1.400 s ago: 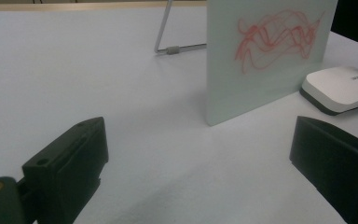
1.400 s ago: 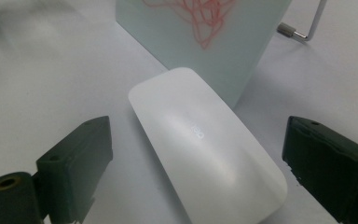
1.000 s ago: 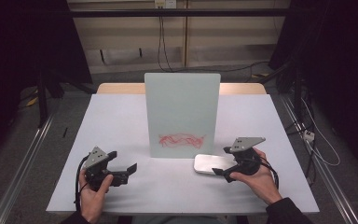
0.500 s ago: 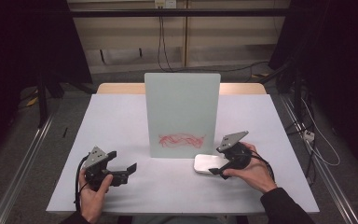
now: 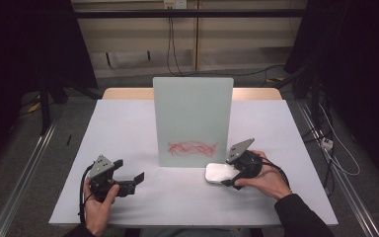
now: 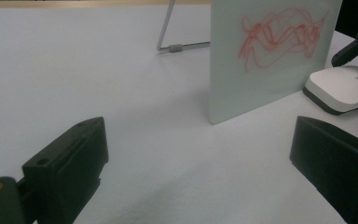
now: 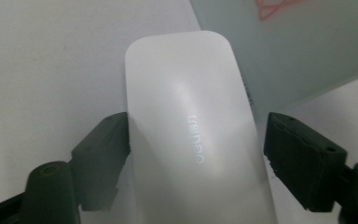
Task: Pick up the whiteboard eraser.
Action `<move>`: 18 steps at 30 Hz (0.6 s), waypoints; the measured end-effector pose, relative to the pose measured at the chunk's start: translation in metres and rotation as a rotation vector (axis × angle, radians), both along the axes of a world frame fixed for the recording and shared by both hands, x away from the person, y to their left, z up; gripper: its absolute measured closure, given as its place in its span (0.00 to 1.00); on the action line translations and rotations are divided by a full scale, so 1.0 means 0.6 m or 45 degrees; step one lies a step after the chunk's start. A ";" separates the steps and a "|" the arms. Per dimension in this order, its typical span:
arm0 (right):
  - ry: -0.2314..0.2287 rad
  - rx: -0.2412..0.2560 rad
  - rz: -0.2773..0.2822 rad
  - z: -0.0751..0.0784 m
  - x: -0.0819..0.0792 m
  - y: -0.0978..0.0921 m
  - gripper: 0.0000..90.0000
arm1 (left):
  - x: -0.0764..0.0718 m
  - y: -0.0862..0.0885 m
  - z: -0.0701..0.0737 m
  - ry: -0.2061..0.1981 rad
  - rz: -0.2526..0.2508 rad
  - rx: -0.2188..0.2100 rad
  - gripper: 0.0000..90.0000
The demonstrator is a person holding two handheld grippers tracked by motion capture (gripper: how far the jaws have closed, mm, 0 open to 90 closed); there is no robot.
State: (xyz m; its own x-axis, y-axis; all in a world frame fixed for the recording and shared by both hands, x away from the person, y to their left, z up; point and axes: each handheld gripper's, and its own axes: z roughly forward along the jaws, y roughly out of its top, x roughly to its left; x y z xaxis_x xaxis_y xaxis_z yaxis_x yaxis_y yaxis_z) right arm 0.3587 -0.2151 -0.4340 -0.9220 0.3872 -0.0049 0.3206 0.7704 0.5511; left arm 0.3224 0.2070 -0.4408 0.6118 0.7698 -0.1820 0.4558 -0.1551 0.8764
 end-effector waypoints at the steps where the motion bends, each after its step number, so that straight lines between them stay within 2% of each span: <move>1: 0.003 -0.010 0.005 0.000 0.000 0.002 0.27 | 0.000 0.000 0.000 -0.001 -0.001 -0.001 0.05; 6: 0.020 -0.034 0.029 -0.007 0.002 0.006 0.29 | 0.000 0.001 0.000 0.001 -0.003 -0.001 0.05; 7: 0.008 -0.039 0.034 -0.007 0.002 0.006 0.30 | 0.000 0.001 0.000 0.002 -0.002 0.000 0.05; 18: 0.004 -0.028 0.069 -0.009 0.006 0.006 0.32 | 0.000 0.000 0.000 0.002 -0.001 0.002 0.05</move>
